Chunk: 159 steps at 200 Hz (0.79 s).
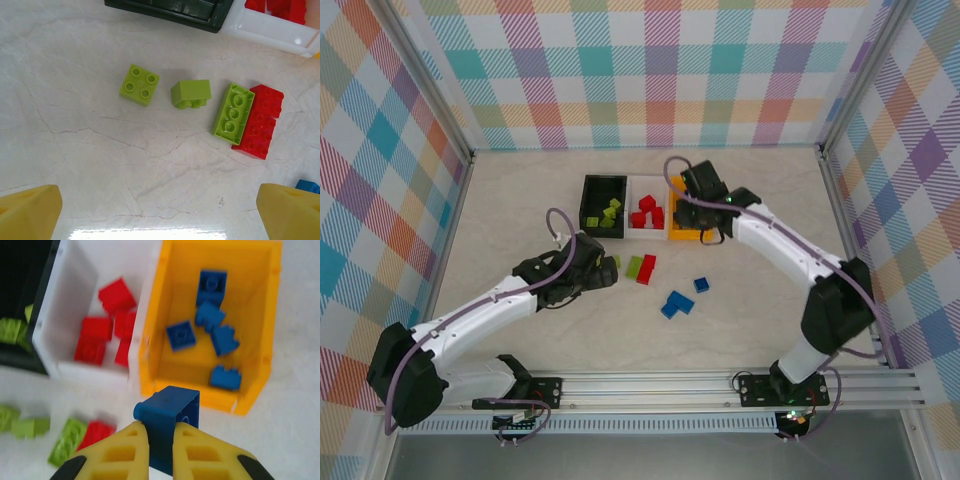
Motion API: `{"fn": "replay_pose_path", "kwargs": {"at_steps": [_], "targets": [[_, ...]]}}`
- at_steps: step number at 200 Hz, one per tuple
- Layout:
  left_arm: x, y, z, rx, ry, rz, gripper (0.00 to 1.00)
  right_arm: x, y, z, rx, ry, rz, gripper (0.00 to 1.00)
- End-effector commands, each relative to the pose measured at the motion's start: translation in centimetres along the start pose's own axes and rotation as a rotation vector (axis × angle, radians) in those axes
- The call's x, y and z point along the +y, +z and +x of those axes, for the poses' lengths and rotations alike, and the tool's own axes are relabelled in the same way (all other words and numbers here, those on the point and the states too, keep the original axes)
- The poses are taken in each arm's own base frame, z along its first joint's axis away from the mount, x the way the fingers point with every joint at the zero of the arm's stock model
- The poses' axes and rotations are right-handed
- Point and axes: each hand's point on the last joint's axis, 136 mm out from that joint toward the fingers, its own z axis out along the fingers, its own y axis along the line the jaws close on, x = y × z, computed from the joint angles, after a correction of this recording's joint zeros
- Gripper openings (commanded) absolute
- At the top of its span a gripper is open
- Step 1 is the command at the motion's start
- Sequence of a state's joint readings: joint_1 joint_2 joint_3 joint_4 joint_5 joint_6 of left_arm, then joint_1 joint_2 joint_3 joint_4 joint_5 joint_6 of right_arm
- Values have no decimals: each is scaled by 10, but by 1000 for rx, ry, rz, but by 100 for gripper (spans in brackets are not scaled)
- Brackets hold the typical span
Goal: Sort the legos into containers by color
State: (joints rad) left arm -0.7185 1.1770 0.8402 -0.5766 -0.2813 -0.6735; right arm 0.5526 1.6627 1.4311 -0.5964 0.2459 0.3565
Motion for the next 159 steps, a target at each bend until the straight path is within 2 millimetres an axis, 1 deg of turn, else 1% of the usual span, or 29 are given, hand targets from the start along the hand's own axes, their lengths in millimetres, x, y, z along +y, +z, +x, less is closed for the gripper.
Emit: {"fn": "replay_pose_path", "kwargs": {"at_steps": [1, 17, 29, 40, 47, 61, 70, 74, 81, 94, 98, 102, 107, 123, 135, 143, 151, 159], "targets": [[8, -4, 3, 3, -12, -16, 100, -7, 38, -15, 27, 23, 19, 9], [7, -5, 8, 20, -10, 0, 100, -13, 62, -24, 49, 44, 46, 10], [8, -6, 9, 26, -11, 3, 100, -17, 77, -27, 70, 62, 60, 12], [9, -8, 10, 25, -9, 6, 100, -19, 86, -28, 88, 75, 63, 16], [10, -10, 10, 23, -8, 7, 100, -18, 87, -30, 88, 76, 62, 19], [10, -13, 10, 17, -13, 19, 100, -14, 78, -33, 73, 84, 36, 33], [8, -15, 10, 16, -15, 35, 100, -11, 68, -34, 50, 88, 11, 47], [8, -15, 11, 17, -14, 40, 100, -10, 62, -33, 45, 88, 2, 52], [7, -16, 10, 15, -15, 50, 100, -9, 52, -32, 35, 91, -10, 57], [5, -16, 11, 16, -16, 60, 100, -8, 34, -19, 35, 96, -24, 62], [5, -16, 11, 16, -15, 61, 100, -8, 30, -12, 43, 100, -27, 64], [4, -15, 11, 16, -15, 61, 100, -10, 27, 1, 68, 109, -27, 65], [4, -15, 10, 16, -15, 60, 100, -10, 24, 9, 84, 120, -36, 66], [2, -13, 9, 17, -18, 64, 100, -15, 20, 58, 187, 170, -51, 68], [-1, -10, 10, 22, -16, 68, 100, -21, 22, 101, 272, 194, -51, 69], [-2, -9, 10, 26, -15, 69, 100, -27, 23, 125, 321, 204, -35, 70], [-2, -6, 11, 30, -15, 68, 100, -33, 25, 146, 357, 203, -18, 71], [-3, -4, 12, 36, -12, 65, 100, -36, 27, 162, 385, 199, -9, 71]]}}
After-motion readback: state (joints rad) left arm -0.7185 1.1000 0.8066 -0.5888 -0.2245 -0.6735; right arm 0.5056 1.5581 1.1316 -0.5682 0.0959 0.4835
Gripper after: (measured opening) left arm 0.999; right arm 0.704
